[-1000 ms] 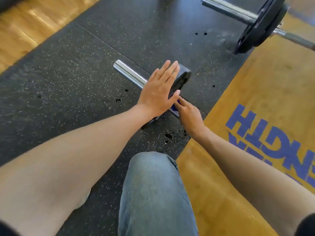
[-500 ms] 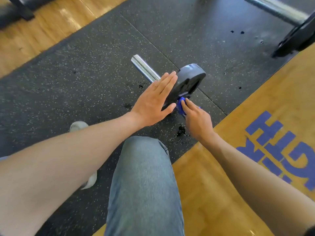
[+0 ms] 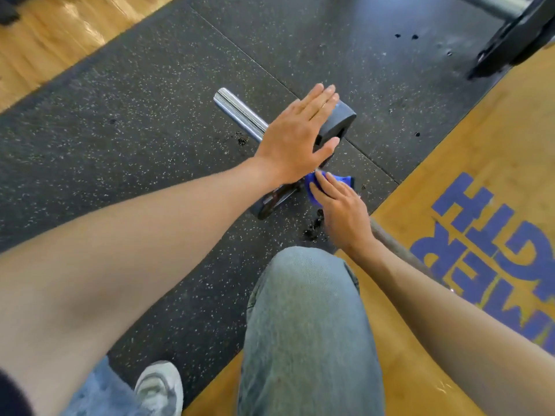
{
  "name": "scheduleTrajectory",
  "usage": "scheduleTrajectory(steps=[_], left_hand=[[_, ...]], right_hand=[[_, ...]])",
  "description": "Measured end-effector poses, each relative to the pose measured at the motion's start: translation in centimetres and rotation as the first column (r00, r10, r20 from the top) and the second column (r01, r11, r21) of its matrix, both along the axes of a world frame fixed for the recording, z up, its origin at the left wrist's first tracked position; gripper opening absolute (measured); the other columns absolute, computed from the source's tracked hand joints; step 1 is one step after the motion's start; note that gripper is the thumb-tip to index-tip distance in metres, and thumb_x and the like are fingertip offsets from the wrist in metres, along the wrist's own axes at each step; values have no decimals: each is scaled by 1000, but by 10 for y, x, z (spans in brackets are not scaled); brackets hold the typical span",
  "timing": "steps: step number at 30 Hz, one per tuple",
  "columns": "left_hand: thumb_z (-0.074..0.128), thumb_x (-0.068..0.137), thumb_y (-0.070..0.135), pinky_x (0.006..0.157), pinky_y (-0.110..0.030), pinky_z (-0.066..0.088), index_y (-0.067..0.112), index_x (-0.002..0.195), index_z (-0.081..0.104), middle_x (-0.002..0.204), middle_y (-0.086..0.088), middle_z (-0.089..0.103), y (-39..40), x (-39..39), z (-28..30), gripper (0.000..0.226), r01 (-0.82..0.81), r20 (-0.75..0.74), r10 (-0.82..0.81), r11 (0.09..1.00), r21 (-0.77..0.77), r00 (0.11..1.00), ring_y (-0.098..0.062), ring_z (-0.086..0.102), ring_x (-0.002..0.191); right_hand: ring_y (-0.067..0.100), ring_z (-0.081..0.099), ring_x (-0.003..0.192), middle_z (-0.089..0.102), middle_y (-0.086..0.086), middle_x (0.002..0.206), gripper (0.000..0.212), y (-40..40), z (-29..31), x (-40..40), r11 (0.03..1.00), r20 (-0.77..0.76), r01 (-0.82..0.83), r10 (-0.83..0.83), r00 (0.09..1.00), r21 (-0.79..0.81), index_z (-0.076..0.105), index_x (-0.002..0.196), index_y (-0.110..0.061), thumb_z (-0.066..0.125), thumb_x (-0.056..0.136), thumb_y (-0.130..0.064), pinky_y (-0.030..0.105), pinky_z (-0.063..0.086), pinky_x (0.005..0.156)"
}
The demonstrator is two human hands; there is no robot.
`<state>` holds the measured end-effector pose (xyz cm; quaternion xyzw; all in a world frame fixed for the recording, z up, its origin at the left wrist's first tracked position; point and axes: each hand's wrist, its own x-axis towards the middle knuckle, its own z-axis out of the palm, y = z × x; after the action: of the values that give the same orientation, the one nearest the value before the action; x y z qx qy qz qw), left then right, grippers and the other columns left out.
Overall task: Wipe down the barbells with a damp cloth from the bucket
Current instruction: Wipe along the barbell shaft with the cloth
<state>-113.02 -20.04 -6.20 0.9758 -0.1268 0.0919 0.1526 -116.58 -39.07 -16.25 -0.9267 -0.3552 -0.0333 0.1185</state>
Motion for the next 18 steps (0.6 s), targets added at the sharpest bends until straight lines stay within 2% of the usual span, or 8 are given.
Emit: scheduleTrajectory(steps=[3, 7, 10, 13, 14, 17, 18], left_hand=[[37, 104, 46, 127, -40, 18, 10, 161, 25, 169, -5, 22, 8, -14, -11, 68, -5, -4, 5, 1000, -3, 1000, -21, 14, 157], [40, 105, 42, 127, -40, 19, 8, 161, 23, 169, -5, 20, 16, -37, -11, 68, 31, 24, -30, 998, -47, 999, -22, 12, 157], [45, 104, 41, 126, -45, 22, 6, 161, 24, 169, -7, 21, 22, -56, -20, 69, 5, 55, 0, 997, -83, 999, -23, 12, 158], [48, 103, 36, 125, -47, 23, 5, 160, 26, 169, -8, 22, 32, -78, -27, 68, 1, 82, 9, 992, -123, 997, -24, 13, 158], [50, 103, 33, 125, -47, 23, 5, 160, 26, 168, -9, 22, 36, -85, -28, 68, 6, 85, 6, 991, -137, 996, -23, 13, 158], [55, 100, 26, 123, -49, 26, 1, 158, 29, 167, -12, 26, 45, -107, -35, 68, 11, 117, 10, 983, -181, 993, -26, 17, 157], [56, 99, 24, 124, -49, 26, 0, 157, 31, 166, -13, 27, 46, -113, -37, 68, 5, 129, 20, 981, -195, 991, -27, 18, 156]], right_hand=[[35, 57, 127, 56, 14, 146, 57, 15, -2, -2, 979, -49, 197, -195, 980, 49, 59, 139, -4, 59, 83, 9, 47, 50, 103], [35, 52, 135, 52, 15, 149, 56, 10, 4, -14, 996, -40, 86, -86, 995, -6, 57, 141, -4, 61, 86, 6, 50, 47, 107], [37, 56, 129, 55, 17, 145, 57, 15, 7, -23, 982, -54, 188, -188, 981, 5, 57, 139, -3, 60, 83, 6, 50, 51, 101], [38, 51, 135, 52, 19, 148, 59, 15, 6, -41, 1000, 6, 16, -16, 1000, -27, 57, 141, -2, 60, 81, 1, 50, 45, 109], [37, 53, 133, 53, 19, 147, 59, 10, 6, -42, 1000, 9, 23, -23, 1000, -9, 57, 140, -2, 61, 81, 1, 47, 46, 109], [40, 56, 125, 59, 20, 138, 57, 17, 11, -52, 962, -27, 253, -252, 967, 102, 58, 137, 0, 62, 82, 7, 44, 45, 103], [41, 54, 129, 57, 20, 141, 54, 26, 8, -62, 973, -6, 218, -218, 976, 79, 59, 137, -1, 61, 83, 6, 47, 44, 107]])
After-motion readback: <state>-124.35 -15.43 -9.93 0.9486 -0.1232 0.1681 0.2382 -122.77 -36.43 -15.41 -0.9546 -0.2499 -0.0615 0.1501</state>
